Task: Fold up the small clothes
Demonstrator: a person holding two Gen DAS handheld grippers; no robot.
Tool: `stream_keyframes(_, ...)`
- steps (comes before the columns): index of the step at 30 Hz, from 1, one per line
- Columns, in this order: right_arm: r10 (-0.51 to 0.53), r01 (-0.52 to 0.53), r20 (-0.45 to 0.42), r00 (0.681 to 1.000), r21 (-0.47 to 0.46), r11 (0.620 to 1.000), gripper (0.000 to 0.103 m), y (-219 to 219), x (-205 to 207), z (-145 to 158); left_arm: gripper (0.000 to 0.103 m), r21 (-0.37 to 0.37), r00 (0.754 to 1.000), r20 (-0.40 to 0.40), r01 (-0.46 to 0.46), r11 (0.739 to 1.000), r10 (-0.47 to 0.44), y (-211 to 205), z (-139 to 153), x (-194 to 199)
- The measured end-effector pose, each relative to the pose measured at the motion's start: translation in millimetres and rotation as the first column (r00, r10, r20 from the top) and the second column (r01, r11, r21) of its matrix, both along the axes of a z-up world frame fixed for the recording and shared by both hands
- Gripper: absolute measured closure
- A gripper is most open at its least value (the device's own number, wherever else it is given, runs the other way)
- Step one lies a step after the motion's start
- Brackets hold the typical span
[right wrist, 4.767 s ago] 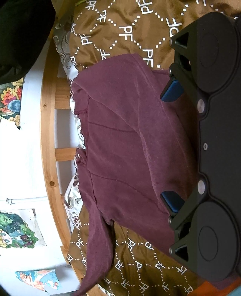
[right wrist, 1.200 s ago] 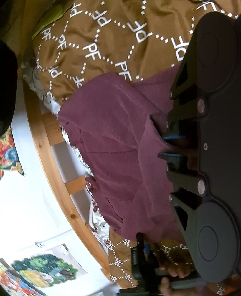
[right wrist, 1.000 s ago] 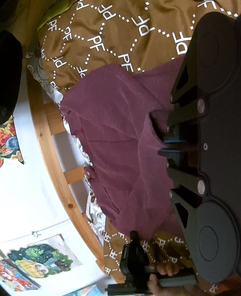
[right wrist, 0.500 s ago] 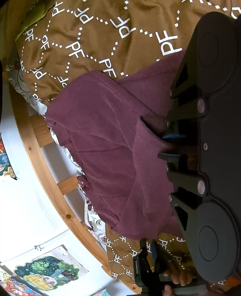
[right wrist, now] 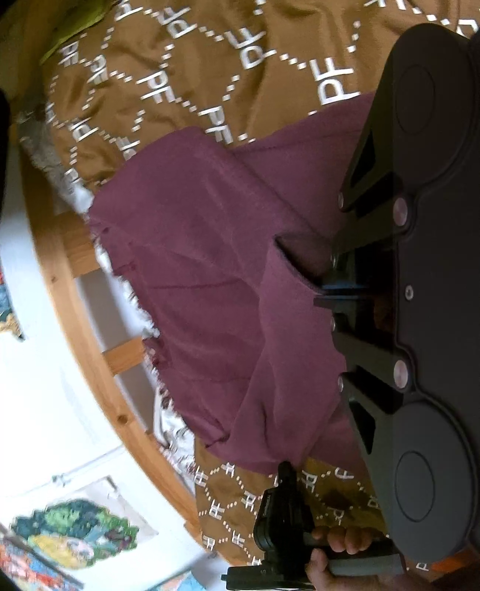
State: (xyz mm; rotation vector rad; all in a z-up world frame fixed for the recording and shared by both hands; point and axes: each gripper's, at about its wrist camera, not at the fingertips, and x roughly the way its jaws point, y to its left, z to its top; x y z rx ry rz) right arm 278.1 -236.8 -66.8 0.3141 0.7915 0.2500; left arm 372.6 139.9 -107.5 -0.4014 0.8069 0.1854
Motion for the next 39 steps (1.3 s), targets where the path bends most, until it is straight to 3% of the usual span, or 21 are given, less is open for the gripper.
stream_keyframes(2, -0.018, 0.019, -0.035, 0.999, 0.018, 1.0, 0.101, -5.0, 2.3, -5.7, 0.09, 0.007, 1.0, 0.0, 0.001, 1.0, -0.001, -1.5, 2.5, -1.7)
stream_keyframes(5, -0.024, 0.026, -0.048, 0.999, 0.044, 0.999, 0.098, -9.3, 2.9, -7.1, 0.072, 0.04, 1.0, -0.013, 0.0, 0.999, 0.0, -5.5, 6.5, -6.2)
stream_keyframes(8, -0.026, 0.026, -0.036, 0.999, 0.008, 1.0, 0.081, -8.0, -1.7, -1.1, 0.057, 0.054, 1.0, -0.015, 0.0, 0.999, 0.001, -8.6, 11.6, -16.2)
stream_keyframes(10, -0.024, 0.024, -0.022, 0.999, -0.029, 0.999, 0.079, -7.2, -6.2, 4.8, 0.034, 0.058, 1.0, -0.007, 0.002, 0.998, -0.002, -12.0, 17.5, -26.2)
stream_keyframes(12, -0.021, 0.021, -0.01, 1.0, -0.053, 0.998, 0.065, -9.1, -10.6, 10.7, 0.022, 0.073, 1.0, 0.008, 0.003, 0.997, -0.003, -16.6, 25.4, -36.7)
stream_keyframes(18, 0.02, -0.014, 0.035, 0.999, -0.165, 0.986, 0.023, -18.3, -30.7, 29.9, 0.008, 0.158, 0.996, 0.034, 0.073, 0.985, -0.079, -41.7, 49.5, -74.3)
stream_keyframes(22, 0.06, -0.026, 0.113, 0.992, -0.278, 0.96, 0.007, -19.9, -48.6, 44.2, 0.001, 0.166, 0.991, 0.064, 0.11, 0.98, -0.122, -61.4, 58.3, -113.3)
stream_keyframes(26, 0.155, -0.06, 0.205, 0.966, -0.407, 0.911, 0.001, -17.6, -65.4, 61.4, 0.001, 0.223, 0.98, 0.054, 0.173, 0.959, -0.189, -83.1, 61.6, -150.8)
stream_keyframes(29, 0.276, -0.12, 0.243, 0.93, -0.509, 0.852, 0.001, -12.4, -81.0, 70.1, 0.001, 0.283, 0.974, 0.042, 0.204, 0.937, -0.224, -95.3, 65.0, -174.5)
stream_keyframes(32, 0.432, -0.218, 0.232, 0.871, -0.606, 0.765, 0.001, -6.4, -102.2, 69.5, 0.001, 0.297, 0.968, 0.029, 0.231, 0.927, -0.251, -102.2, 66.0, -193.6)
stream_keyframes(36, 0.549, -0.3, 0.218, 0.807, -0.651, 0.698, 0.001, 3.5, -126.6, 64.3, 0.001, 0.292, 0.957, 0.004, 0.276, 0.916, -0.29, -109.8, 61.6, -207.5)
stream_keyframes(39, 0.635, -0.366, 0.168, 0.754, -0.694, 0.62, 0.001, 16.9, -137.3, 58.1, 0.001, 0.326, 0.949, -0.024, 0.305, 0.895, -0.315, -119.8, 57.9, -211.3)
